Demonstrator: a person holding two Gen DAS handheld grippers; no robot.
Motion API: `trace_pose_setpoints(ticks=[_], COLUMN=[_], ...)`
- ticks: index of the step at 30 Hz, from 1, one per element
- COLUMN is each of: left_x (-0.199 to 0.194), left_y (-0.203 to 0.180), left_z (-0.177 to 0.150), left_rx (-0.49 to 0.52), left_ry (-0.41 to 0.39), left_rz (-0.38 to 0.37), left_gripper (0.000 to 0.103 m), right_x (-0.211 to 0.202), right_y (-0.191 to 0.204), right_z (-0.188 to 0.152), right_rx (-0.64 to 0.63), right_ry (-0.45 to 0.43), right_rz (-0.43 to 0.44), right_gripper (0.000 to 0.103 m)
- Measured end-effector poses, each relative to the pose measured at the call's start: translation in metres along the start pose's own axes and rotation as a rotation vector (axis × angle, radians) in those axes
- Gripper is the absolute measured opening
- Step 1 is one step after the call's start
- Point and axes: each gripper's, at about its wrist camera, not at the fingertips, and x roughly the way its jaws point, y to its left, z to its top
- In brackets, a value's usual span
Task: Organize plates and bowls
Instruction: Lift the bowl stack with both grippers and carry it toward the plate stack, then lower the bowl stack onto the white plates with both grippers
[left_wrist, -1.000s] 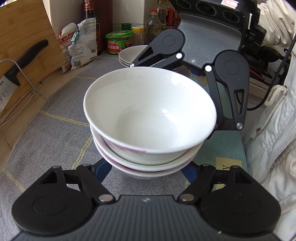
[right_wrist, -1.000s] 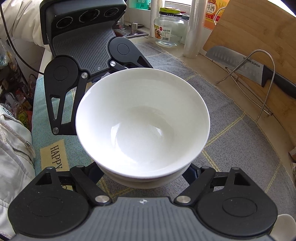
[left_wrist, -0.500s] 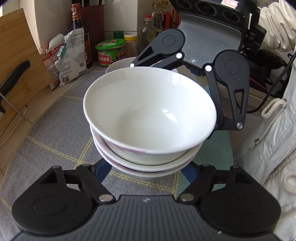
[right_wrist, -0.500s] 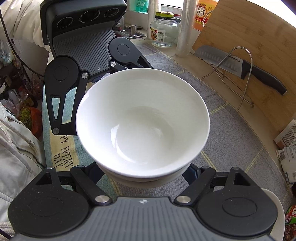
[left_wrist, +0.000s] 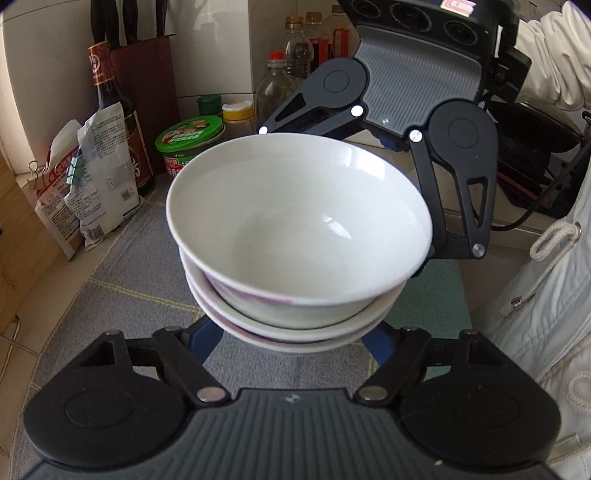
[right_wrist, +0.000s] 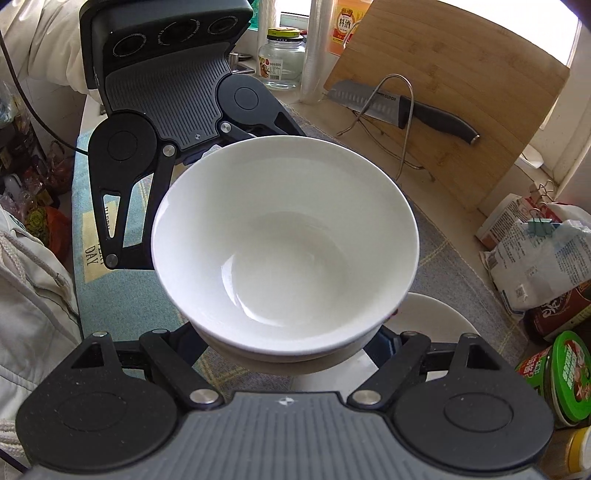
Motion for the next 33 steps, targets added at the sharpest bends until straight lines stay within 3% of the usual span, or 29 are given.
trace_pose_setpoints(ticks=[12,33], left_x=[0.056,0.097], left_y=[0.023,0.038], left_z=[0.042,0.046], left_rx=[0.048,0.035], left_ry=[0.007,0.040], left_rz=[-0.025,-0.053], left_gripper=[0.080,0.080], right_x=[-0.013,-0.002], right_y=[-0.050,-0.079], right_z=[-0.039,-0.065], right_rx=[0.027,0.062], right_ry=[0.020,0.061], right_rz=[-0.055,-0.037], right_gripper=[0.089,0.089])
